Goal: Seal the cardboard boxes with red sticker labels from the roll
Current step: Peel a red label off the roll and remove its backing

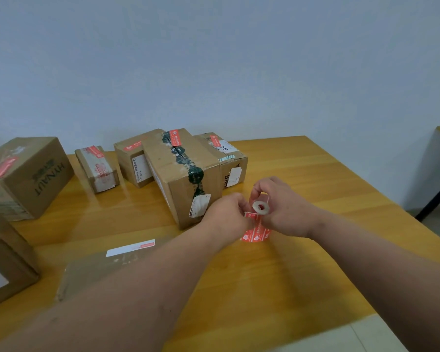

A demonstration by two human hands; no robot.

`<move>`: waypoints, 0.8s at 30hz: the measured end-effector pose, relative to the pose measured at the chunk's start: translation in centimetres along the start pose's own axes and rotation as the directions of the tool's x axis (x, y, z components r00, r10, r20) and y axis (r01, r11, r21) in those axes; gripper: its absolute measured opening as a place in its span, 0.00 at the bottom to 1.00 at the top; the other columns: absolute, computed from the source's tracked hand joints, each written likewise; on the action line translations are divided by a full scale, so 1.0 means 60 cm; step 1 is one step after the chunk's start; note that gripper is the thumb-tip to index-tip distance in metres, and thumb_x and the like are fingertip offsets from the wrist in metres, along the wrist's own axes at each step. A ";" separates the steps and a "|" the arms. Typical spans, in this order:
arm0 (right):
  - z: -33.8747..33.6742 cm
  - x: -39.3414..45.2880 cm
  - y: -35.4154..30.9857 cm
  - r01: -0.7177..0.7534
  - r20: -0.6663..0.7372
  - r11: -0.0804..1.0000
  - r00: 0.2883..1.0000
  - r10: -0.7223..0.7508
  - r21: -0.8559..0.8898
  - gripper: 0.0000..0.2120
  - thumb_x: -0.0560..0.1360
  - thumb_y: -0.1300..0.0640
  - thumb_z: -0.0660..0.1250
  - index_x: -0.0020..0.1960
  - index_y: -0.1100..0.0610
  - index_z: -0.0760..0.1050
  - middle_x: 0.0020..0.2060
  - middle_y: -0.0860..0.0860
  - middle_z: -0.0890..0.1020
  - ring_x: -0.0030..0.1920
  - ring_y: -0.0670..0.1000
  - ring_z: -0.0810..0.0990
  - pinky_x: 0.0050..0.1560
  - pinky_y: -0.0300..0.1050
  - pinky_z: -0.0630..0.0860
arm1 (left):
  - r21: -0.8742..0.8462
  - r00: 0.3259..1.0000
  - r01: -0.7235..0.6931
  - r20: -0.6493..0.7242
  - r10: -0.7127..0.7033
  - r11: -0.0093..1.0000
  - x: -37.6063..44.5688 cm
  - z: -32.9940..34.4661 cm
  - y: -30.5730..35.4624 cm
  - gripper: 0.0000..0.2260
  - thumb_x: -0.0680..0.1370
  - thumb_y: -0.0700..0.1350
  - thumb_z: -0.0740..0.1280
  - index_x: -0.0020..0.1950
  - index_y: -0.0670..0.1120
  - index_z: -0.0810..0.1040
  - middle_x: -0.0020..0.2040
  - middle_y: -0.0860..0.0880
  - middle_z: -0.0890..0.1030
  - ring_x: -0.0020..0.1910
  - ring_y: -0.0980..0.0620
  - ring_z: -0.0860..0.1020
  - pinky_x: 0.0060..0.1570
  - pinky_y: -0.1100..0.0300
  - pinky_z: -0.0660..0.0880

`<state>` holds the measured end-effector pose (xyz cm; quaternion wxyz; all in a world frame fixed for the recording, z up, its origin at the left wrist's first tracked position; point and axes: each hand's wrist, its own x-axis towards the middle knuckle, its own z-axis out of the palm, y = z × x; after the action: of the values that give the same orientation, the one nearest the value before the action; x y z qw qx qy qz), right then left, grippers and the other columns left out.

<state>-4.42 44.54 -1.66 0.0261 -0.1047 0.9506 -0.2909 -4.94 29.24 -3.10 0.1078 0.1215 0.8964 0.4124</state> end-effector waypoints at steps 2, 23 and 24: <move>-0.001 -0.001 -0.001 0.013 -0.011 1.000 1.000 -0.014 -0.015 0.17 0.68 0.60 0.72 0.46 0.43 0.69 0.56 0.48 0.70 0.61 0.53 0.68 0.57 0.50 0.72 | -0.027 1.000 -0.012 0.005 0.012 1.000 -0.003 -0.005 -0.002 0.04 0.76 0.44 0.71 0.47 0.46 0.77 0.39 0.50 0.81 0.37 0.52 0.79 0.35 0.56 0.77; -0.011 0.007 -0.026 0.107 0.053 0.971 0.994 -0.098 -0.215 0.07 0.76 0.51 0.69 0.52 0.49 0.81 0.63 0.47 0.72 0.67 0.50 0.63 0.65 0.45 0.62 | 0.080 0.995 -0.077 0.070 0.072 0.994 -0.010 -0.065 -0.006 0.08 0.79 0.48 0.67 0.47 0.44 0.81 0.43 0.50 0.83 0.37 0.58 0.78 0.36 0.66 0.75; -0.011 0.008 -0.026 0.105 0.054 0.970 0.994 -0.096 -0.218 0.07 0.76 0.50 0.69 0.52 0.49 0.81 0.63 0.47 0.73 0.67 0.50 0.64 0.65 0.45 0.63 | 0.092 0.995 -0.083 0.071 0.076 0.992 -0.010 -0.065 -0.005 0.08 0.79 0.48 0.67 0.45 0.45 0.80 0.43 0.50 0.83 0.37 0.58 0.78 0.36 0.66 0.75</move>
<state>-4.70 43.55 -0.23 0.0203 -0.1613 0.9697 -0.1825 -5.58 26.07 -0.81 0.1156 0.1759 0.9053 0.3689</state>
